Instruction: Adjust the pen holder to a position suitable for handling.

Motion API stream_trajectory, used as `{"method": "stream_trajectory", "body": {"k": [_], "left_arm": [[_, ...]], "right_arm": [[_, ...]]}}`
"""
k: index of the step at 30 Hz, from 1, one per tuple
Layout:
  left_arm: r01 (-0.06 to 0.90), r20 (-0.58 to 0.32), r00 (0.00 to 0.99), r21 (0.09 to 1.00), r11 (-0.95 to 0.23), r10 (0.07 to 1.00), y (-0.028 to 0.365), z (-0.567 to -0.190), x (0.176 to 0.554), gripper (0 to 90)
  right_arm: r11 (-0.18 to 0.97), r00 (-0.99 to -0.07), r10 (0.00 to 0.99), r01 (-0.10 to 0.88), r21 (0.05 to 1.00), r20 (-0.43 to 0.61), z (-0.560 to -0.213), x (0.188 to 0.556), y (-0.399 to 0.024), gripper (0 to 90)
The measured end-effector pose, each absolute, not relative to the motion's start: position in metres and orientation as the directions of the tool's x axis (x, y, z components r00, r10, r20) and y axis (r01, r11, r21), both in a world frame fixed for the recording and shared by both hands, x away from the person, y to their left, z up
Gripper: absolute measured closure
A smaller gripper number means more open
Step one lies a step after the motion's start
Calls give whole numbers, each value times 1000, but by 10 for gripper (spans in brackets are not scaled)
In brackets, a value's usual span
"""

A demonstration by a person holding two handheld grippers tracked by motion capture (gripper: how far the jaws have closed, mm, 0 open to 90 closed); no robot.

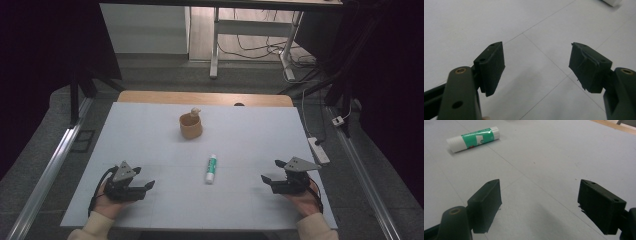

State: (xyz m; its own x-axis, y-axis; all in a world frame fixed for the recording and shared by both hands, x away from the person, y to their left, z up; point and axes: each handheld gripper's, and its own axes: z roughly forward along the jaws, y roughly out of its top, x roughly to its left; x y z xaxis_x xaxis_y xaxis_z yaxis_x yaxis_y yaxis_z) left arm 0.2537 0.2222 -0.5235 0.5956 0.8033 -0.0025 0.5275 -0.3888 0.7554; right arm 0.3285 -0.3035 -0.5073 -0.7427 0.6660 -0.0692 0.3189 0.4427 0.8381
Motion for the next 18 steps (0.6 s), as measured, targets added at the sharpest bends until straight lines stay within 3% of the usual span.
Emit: {"method": "stream_trajectory", "body": {"k": [18], "left_arm": [[530,-1,596,751,-392,803,222,-524,254,285]], "right_arm": [[458,-743,666,336,823,-67,-511,328,-303,182]]}}
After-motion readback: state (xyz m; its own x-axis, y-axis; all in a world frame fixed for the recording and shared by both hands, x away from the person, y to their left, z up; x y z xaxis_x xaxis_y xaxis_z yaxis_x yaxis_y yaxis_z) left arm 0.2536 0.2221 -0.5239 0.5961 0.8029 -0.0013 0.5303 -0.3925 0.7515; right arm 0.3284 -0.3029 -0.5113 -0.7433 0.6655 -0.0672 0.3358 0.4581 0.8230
